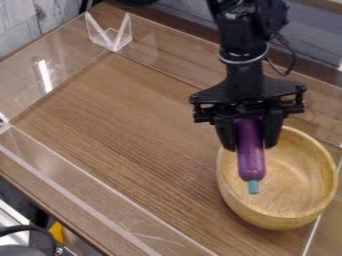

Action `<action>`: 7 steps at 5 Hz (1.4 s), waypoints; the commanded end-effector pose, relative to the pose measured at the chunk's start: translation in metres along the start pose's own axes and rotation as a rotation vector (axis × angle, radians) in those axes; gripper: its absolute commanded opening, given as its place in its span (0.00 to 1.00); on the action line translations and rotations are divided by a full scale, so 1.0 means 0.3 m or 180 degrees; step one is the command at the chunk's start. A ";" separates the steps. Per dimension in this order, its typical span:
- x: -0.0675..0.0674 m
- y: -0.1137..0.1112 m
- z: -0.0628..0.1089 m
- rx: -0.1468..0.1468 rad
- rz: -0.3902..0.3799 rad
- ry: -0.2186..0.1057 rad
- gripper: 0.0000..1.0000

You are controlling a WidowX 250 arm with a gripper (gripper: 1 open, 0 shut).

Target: Remove the purple eggplant from inside the brown bowl and put it on the table

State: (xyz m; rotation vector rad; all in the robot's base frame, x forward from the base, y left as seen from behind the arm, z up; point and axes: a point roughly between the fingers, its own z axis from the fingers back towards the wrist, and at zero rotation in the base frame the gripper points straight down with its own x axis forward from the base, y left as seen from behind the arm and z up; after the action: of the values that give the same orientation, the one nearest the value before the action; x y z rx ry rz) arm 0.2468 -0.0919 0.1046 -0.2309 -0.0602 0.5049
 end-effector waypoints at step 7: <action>-0.013 -0.013 0.020 -0.0190 0.0534 -0.0391 0.00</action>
State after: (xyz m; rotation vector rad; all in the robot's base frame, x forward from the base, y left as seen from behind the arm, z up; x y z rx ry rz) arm 0.2408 -0.0947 0.0996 -0.2387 -0.1347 0.6907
